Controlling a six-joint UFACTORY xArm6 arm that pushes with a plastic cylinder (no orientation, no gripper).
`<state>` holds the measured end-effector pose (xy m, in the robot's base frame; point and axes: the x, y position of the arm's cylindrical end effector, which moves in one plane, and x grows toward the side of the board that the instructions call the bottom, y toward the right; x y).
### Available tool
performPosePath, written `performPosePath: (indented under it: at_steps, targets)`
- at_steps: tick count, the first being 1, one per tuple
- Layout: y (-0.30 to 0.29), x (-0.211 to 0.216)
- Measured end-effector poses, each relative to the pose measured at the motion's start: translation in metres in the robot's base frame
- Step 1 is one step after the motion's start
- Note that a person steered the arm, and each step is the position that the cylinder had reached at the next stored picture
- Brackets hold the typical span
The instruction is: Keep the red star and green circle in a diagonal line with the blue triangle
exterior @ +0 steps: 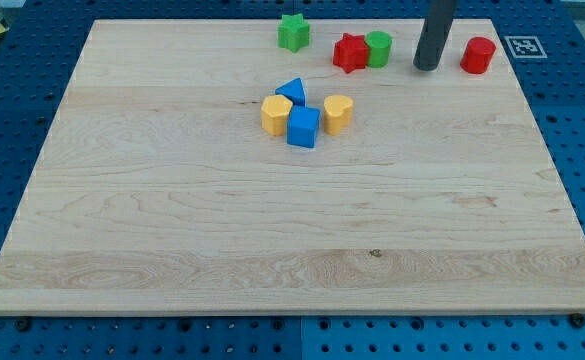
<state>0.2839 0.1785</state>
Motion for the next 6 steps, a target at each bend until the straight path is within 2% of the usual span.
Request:
performPosePath:
  at_steps: [2,5,6]
  targets:
    - [-0.004,-0.009]
    - [-0.096,-0.009]
    - [-0.110,-0.009]
